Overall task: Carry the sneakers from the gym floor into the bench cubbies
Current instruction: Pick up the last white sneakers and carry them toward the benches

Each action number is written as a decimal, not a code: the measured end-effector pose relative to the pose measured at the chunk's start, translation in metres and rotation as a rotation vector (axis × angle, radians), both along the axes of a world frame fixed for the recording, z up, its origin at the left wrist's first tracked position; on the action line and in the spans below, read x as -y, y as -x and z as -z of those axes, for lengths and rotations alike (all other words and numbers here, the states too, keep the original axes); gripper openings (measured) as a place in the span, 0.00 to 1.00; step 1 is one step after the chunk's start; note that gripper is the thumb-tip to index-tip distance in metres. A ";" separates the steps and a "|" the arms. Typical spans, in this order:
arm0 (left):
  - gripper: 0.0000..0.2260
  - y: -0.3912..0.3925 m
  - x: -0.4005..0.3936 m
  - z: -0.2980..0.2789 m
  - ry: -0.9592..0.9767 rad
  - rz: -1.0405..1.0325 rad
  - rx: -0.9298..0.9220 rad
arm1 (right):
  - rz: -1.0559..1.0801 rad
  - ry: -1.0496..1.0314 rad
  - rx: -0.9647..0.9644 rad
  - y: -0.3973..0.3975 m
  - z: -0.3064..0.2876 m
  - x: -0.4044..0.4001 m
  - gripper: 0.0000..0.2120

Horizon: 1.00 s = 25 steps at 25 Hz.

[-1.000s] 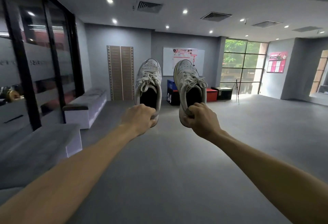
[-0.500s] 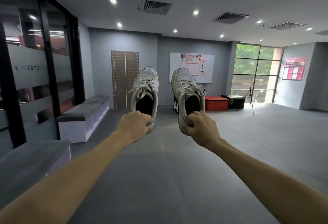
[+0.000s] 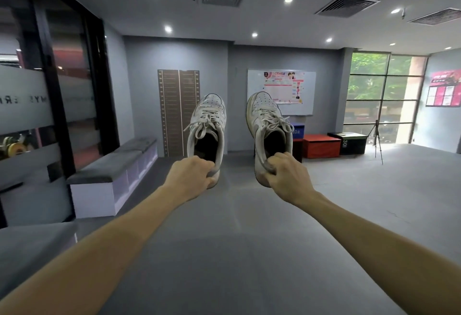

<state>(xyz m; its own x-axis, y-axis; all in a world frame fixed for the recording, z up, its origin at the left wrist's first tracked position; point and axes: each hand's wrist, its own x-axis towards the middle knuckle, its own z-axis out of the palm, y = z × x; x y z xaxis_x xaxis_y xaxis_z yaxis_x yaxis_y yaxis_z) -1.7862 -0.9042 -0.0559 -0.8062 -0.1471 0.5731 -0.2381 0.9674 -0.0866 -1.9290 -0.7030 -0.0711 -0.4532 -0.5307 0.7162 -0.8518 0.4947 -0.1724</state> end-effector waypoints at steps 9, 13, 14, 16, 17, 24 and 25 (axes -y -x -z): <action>0.13 0.221 0.133 -0.008 0.013 -0.084 -0.010 | -0.052 -0.026 -0.011 0.231 -0.005 0.146 0.12; 0.10 0.305 0.221 0.000 0.040 -0.124 0.009 | -0.107 -0.042 -0.036 0.322 0.005 0.241 0.12; 0.09 0.325 0.247 -0.001 0.035 -0.138 0.012 | -0.125 -0.041 -0.035 0.344 0.005 0.268 0.12; 0.09 0.360 0.298 -0.005 0.027 -0.172 0.011 | -0.150 -0.052 -0.047 0.386 0.000 0.324 0.12; 0.09 0.373 0.322 -0.007 0.014 -0.190 0.014 | -0.166 -0.051 -0.055 0.403 -0.003 0.350 0.12; 0.14 0.425 0.479 -0.007 -0.039 -0.417 -0.033 | -0.414 -0.039 -0.032 0.487 -0.004 0.549 0.14; 0.15 0.427 0.497 -0.005 -0.043 -0.460 -0.031 | -0.460 -0.038 -0.020 0.493 -0.002 0.576 0.16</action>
<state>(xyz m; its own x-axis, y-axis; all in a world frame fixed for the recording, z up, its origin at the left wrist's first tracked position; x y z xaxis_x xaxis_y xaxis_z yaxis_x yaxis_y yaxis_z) -2.2134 -1.4008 -0.0511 -0.6343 -0.5098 0.5812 -0.6455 0.7630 -0.0351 -2.4224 -1.2789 -0.0688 -0.1507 -0.6991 0.6989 -0.9873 0.0704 -0.1425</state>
